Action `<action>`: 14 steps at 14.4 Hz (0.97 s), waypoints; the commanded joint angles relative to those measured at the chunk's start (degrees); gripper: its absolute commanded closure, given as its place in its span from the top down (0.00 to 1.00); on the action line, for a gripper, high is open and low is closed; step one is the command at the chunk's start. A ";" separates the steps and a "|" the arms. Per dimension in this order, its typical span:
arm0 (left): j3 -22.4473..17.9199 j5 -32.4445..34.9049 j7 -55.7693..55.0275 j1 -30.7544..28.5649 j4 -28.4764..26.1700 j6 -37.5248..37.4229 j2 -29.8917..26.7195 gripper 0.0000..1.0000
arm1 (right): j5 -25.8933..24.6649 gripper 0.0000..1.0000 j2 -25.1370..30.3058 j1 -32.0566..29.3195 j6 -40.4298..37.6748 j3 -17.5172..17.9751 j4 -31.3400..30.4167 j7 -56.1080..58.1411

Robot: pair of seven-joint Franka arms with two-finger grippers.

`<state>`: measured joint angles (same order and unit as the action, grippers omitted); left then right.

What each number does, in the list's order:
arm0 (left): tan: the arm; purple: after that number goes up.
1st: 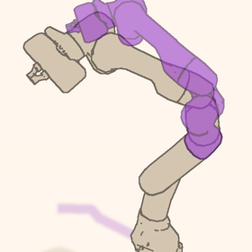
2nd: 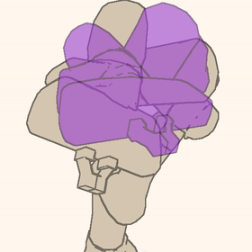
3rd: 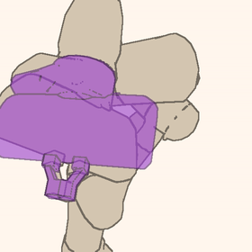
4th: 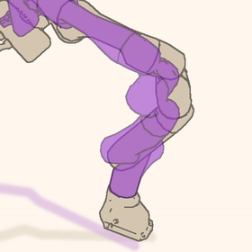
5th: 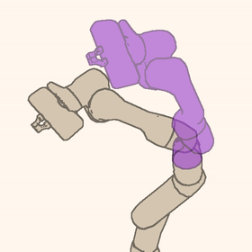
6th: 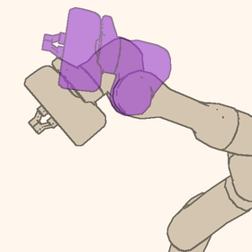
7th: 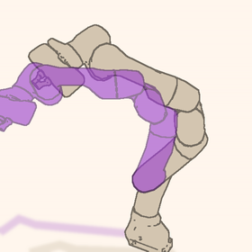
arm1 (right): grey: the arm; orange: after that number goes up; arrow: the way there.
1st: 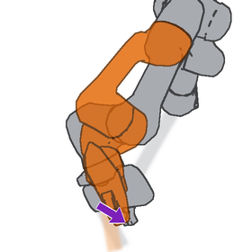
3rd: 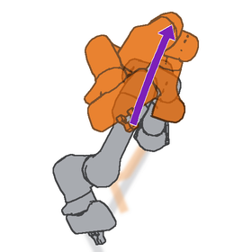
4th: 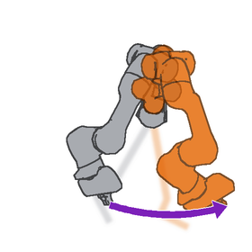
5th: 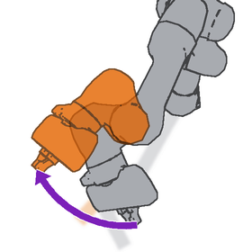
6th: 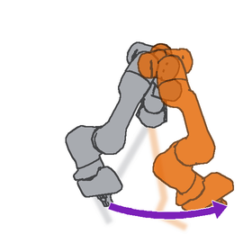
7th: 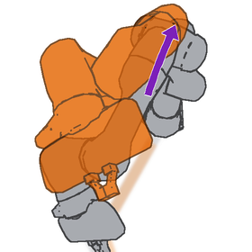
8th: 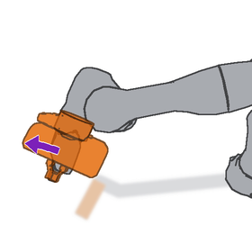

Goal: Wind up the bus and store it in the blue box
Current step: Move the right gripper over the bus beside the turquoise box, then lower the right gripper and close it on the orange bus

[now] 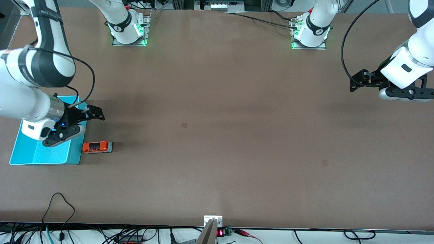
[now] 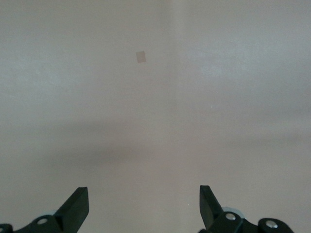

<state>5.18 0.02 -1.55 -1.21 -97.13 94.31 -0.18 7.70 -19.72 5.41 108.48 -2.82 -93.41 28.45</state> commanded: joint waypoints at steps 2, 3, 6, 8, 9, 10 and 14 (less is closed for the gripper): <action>-0.26 -0.29 -0.56 0.50 1.77 -0.35 1.14 1.00 | -1.19 1.00 -0.32 -2.67 8.22 0.10 -6.59 16.58; -0.26 -0.29 -0.65 0.50 1.77 -0.35 1.14 1.00 | -1.28 1.00 -0.58 -3.29 10.67 0.01 -7.48 21.85; -0.26 -0.29 -0.65 0.50 1.77 -0.35 1.23 1.00 | -1.89 1.00 -2.95 -4.17 16.92 0.01 -8.89 33.39; -0.26 -0.29 -0.65 0.50 1.77 -0.35 1.14 1.00 | -4.17 1.00 -5.32 -4.87 20.17 0.01 -8.81 40.93; -0.26 -0.29 -0.65 0.50 1.77 -0.35 1.23 1.00 | -5.75 1.00 -6.46 -5.05 22.11 0.01 -8.81 45.94; -0.26 -0.37 -0.56 0.50 1.77 -0.27 1.23 1.00 | -6.20 1.00 -7.43 -5.23 24.04 0.01 -8.72 50.86; -0.35 -0.11 -0.56 0.24 1.77 -0.26 1.23 1.00 | -5.76 1.00 -11.21 -6.37 26.87 0.01 -8.45 56.18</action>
<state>5.19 0.02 -1.65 -1.22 -97.07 94.31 0.09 2.64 -29.59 -0.09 134.46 -3.32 -102.09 82.31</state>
